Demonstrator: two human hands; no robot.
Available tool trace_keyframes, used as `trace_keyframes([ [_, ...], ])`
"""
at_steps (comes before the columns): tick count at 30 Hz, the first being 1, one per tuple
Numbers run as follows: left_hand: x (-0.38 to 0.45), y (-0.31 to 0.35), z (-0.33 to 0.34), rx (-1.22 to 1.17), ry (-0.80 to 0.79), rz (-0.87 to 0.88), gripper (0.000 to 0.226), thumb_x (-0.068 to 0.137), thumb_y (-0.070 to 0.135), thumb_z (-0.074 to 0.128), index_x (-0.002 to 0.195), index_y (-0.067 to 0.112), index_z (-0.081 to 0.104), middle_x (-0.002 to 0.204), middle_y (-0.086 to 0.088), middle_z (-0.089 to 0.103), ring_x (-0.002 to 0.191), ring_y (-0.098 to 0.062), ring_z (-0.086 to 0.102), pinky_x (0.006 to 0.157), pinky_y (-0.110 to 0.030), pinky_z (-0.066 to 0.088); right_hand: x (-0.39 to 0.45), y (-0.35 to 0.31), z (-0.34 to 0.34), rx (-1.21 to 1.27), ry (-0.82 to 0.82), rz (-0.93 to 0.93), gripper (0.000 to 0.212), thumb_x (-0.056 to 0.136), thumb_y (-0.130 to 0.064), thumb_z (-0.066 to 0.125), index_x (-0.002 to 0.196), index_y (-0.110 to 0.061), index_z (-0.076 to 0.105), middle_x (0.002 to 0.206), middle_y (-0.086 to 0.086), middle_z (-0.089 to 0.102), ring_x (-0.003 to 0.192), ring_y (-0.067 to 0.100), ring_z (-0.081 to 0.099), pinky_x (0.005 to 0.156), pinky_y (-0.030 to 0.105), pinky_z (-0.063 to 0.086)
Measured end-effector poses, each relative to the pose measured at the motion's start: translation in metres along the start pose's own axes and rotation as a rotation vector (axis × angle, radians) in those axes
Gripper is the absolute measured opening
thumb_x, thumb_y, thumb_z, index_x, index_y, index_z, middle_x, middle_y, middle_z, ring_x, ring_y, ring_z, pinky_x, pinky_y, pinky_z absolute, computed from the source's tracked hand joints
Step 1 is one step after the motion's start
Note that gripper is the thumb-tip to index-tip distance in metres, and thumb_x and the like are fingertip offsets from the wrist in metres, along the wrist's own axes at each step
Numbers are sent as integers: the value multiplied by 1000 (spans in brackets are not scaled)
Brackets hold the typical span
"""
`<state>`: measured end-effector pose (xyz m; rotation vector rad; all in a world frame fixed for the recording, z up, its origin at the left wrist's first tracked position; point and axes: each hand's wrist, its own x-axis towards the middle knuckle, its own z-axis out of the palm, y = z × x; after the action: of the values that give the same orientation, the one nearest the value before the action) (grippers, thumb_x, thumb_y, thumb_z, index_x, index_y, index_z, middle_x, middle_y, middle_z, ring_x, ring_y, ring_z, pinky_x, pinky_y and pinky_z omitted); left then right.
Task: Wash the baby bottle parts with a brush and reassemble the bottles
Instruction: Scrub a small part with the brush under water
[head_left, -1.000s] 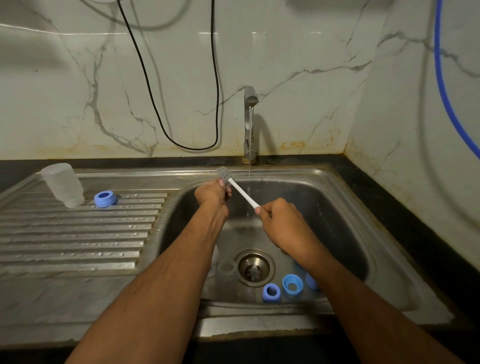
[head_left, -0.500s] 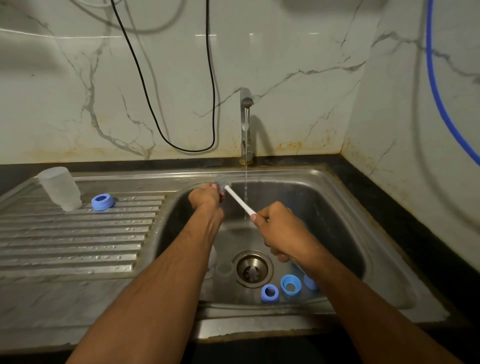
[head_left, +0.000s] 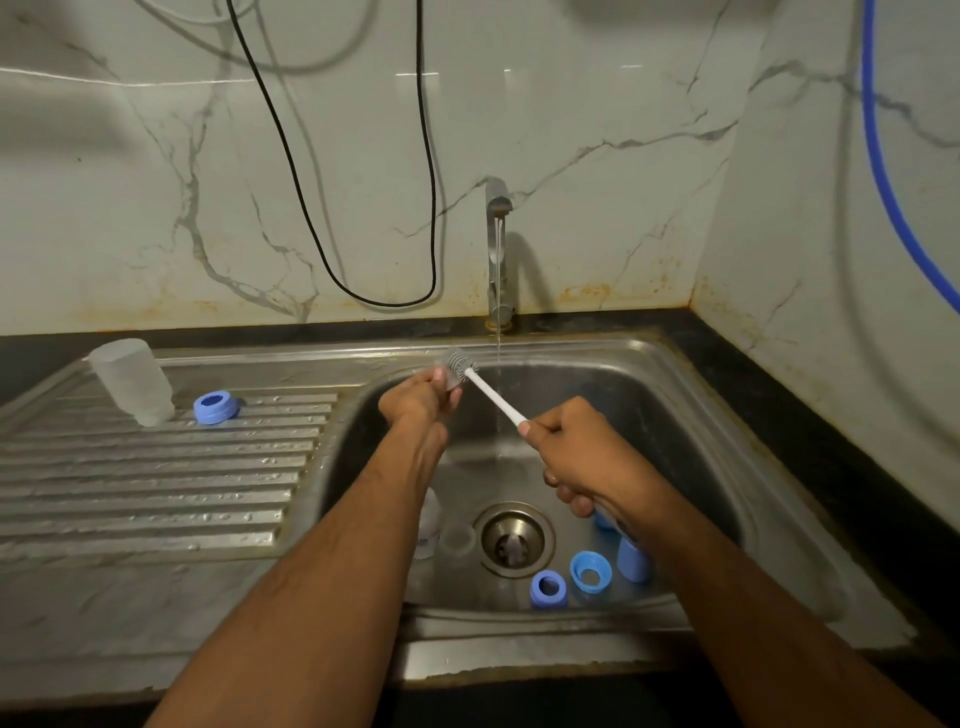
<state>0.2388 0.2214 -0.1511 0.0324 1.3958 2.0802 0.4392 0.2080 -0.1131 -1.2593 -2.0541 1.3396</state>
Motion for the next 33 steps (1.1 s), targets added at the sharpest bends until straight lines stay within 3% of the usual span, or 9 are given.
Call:
trace_keyframes([
  [3,6,3,-4,-89,18,-44,13,87,-6,67,79,4,67,76,-9,70,66,-18,69,67,-33,60,-1,0,2,-15,-28,0,28,105,-37,50,98,-15,65,63,7,52,43,13,41,38,22,33],
  [5,7,3,-4,-106,-15,-58,2,88,0,70,88,2,70,88,-12,73,83,-22,72,74,-33,62,-2,-1,3,-24,-19,-11,29,105,-37,50,97,-14,66,64,7,52,44,14,42,38,23,34],
  [7,5,2,-1,-85,-23,-60,9,89,3,71,98,-1,71,95,-14,73,90,-23,73,77,-31,62,-2,-1,5,-41,7,-22,29,105,-37,50,97,-15,66,64,7,54,45,14,44,38,23,35],
  [13,-1,-4,13,-51,33,-59,5,85,-4,73,89,-7,72,79,-16,73,63,-18,68,70,-30,63,2,-4,12,-213,100,-95,32,105,-39,49,94,-14,67,66,0,54,54,13,47,55,32,44],
  [18,19,11,-4,-152,244,-92,17,81,-13,70,96,-11,63,85,-20,70,69,-26,70,75,-44,63,-13,-8,13,-174,-28,-72,25,105,-37,50,106,-16,64,73,3,57,54,13,48,41,23,37],
  [23,-2,1,15,-29,147,-30,14,87,-10,64,74,-3,61,63,-14,60,48,-20,57,67,-34,61,4,-11,17,-239,111,-60,30,105,-38,50,106,-13,67,71,0,54,58,13,48,54,30,42],
  [27,14,9,-2,-123,201,-83,12,88,-13,61,97,-5,63,82,-16,65,56,-20,64,67,-39,64,-13,-5,13,-153,-28,-62,27,105,-37,50,106,-15,65,71,3,55,53,14,48,41,25,38],
  [30,8,10,-1,-70,98,-62,23,91,-12,55,75,5,57,69,-7,61,40,-11,58,48,-23,54,-6,-8,11,-176,18,-61,27,105,-38,50,102,-15,66,71,3,56,54,13,48,45,26,39],
  [33,-8,2,17,5,68,-29,32,84,-14,59,59,6,57,59,-11,59,45,-19,54,55,-28,54,6,-9,12,-235,123,-65,30,105,-38,50,98,-14,66,70,1,55,59,16,50,56,33,47],
])
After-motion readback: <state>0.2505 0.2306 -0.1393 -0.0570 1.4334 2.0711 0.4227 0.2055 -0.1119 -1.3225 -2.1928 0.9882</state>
